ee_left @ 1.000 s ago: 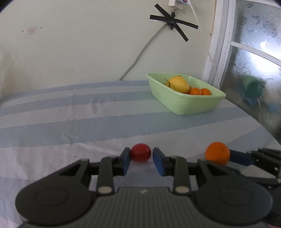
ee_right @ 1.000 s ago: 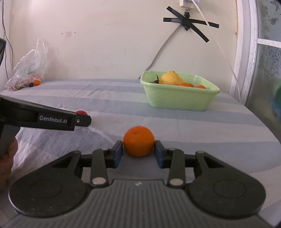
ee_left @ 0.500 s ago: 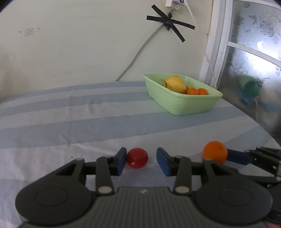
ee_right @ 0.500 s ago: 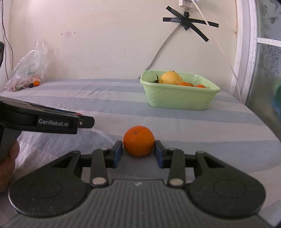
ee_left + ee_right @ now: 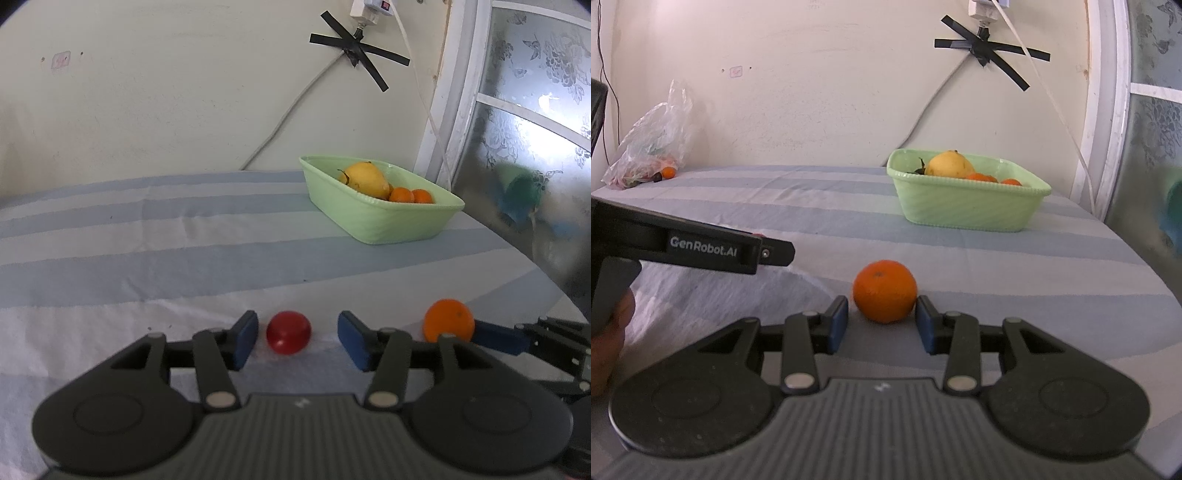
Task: Organize fruits
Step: 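Lift the tomato and orange and carry them toward the green basin, then lower the tomato and orange into the green basin and open both grippers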
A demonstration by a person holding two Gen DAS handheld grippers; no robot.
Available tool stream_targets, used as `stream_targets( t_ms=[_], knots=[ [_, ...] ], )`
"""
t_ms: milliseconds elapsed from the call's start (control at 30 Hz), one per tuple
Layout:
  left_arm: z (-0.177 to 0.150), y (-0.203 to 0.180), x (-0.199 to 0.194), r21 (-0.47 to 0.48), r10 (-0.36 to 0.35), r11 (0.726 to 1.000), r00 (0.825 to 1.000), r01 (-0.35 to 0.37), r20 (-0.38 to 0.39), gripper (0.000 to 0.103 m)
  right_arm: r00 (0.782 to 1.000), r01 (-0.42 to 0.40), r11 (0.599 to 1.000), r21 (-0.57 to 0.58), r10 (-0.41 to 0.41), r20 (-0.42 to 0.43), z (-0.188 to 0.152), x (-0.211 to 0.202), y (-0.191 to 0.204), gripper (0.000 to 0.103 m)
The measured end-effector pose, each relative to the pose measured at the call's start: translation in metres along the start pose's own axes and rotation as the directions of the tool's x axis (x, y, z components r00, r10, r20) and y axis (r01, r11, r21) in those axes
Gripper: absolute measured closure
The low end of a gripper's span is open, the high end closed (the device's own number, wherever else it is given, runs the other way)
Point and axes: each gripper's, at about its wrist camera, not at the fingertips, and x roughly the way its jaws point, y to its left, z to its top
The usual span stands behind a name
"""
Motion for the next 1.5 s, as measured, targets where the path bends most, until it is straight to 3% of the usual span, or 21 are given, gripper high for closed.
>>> stream_targets(
  t_ms=[133, 433, 600, 800, 867, 933, 1100, 1367, 1500],
  knots=[
    [-0.001, 0.003, -0.002, 0.002, -0.009, 1.0, 1.0, 0.009, -0.002, 0.044, 1.0, 0.001, 1.0, 0.001, -0.001, 0.0, 0.0, 0.0, 0.0, 0.06],
    [-0.003, 0.007, -0.008, 0.018, -0.021, 1.0, 1.0, 0.021, -0.002, 0.038, 1.0, -0.002, 1.0, 0.005, 0.002, -0.002, 0.0, -0.001, -0.001, 0.06],
    [-0.003, 0.004, -0.01, 0.037, -0.054, 0.998, 0.998, 0.055, -0.011, 0.045, 1.0, 0.0, 1.0, 0.015, 0.0, -0.005, 0.0, -0.002, -0.001, 0.06],
    [-0.002, -0.003, -0.008, 0.077, -0.056, 0.995, 0.998, 0.056, -0.005, 0.06, 1.0, -0.009, 0.999, 0.036, 0.009, -0.003, 0.002, -0.002, -0.004, 0.06],
    [-0.003, -0.006, -0.007, 0.094, -0.041, 0.995, 0.999, 0.041, 0.0, 0.072, 1.0, -0.011, 0.999, 0.042, 0.011, 0.0, 0.002, -0.002, -0.005, 0.06],
    [-0.002, -0.006, -0.007, 0.096, -0.046, 0.994, 0.999, 0.045, 0.002, 0.077, 1.0, -0.023, 0.999, 0.048, 0.024, -0.012, 0.001, 0.001, -0.006, 0.064],
    [0.003, -0.01, -0.004, 0.08, -0.118, 0.99, 0.993, 0.119, -0.025, 0.077, 0.999, -0.041, 0.996, 0.075, 0.042, -0.003, 0.003, -0.001, -0.011, 0.066],
    [0.059, -0.038, 0.016, 0.046, -0.323, 0.946, 0.946, 0.322, 0.017, 0.077, 0.991, 0.0, 0.995, 0.1, -0.014, 0.136, 0.035, -0.009, -0.048, 0.065],
    [0.094, -0.049, 0.047, 0.068, -0.304, 0.951, 0.951, 0.301, 0.046, 0.077, 0.983, 0.026, 0.993, 0.112, -0.045, 0.177, 0.06, 0.008, -0.079, 0.065]
  ],
)
